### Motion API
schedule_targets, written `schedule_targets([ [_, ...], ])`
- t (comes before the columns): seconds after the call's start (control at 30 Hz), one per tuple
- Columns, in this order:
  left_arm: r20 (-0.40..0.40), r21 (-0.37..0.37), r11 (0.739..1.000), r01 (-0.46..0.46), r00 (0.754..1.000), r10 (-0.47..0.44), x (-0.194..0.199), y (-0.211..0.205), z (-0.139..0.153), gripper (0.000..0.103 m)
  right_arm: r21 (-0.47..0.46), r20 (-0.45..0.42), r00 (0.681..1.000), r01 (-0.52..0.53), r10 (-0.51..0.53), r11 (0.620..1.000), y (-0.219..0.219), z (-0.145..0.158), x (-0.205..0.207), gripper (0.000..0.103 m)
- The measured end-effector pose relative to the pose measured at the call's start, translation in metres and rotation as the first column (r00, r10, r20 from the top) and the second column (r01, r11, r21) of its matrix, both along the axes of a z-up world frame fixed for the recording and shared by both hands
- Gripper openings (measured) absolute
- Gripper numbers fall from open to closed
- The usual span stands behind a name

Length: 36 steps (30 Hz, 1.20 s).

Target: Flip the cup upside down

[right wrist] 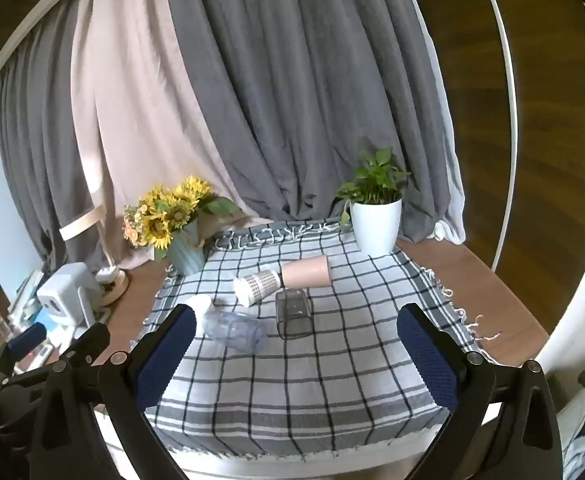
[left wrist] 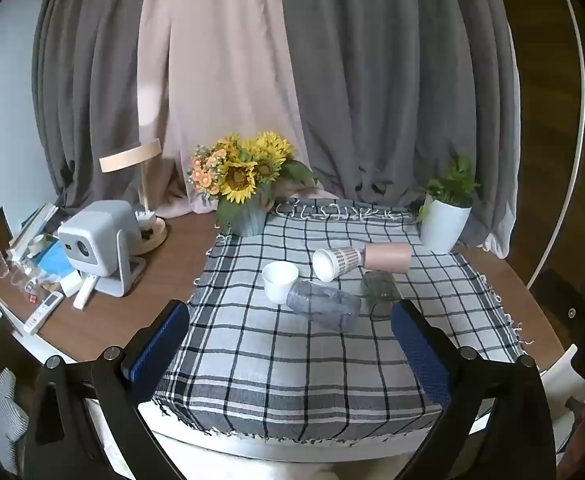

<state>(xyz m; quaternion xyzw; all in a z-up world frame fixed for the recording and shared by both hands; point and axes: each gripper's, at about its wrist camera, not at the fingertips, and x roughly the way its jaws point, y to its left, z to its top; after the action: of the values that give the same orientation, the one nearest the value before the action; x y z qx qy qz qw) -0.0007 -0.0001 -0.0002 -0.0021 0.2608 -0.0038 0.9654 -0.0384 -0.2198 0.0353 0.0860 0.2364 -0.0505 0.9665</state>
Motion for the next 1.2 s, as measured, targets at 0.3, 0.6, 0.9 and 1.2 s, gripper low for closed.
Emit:
schedule_targets([
  [0.3, -0.015, -0.015, 1.0, -0.012, 1.0, 0.012, 0.003, 0.006, -0.001, 0.103, 0.004, 0.0, 1.0, -0.006, 0.006, 1.0, 0.0, 0.0, -0.001, 0.101],
  [0.6, -0.018, -0.015, 1.0, 0.001, 1.0, -0.002, 0.009, 0.007, -0.002, 0.103, 0.004, -0.017, 1.0, 0.002, -0.002, 1.0, 0.001, -0.002, 0.002, 0.101],
  [0.9, -0.013, -0.012, 1.0, 0.006, 1.0, -0.006, 0.013, 0.003, 0.004, 0.103, 0.004, -0.016, 1.0, 0.002, -0.002, 1.0, 0.002, -0.003, 0.003, 0.101],
  [1.2, -0.012, -0.014, 1.0, 0.008, 1.0, -0.008, 0.012, 0.001, 0.003, 0.103, 0.002, -0.016, 1.0, 0.002, -0.002, 1.0, 0.003, -0.004, 0.004, 0.101],
])
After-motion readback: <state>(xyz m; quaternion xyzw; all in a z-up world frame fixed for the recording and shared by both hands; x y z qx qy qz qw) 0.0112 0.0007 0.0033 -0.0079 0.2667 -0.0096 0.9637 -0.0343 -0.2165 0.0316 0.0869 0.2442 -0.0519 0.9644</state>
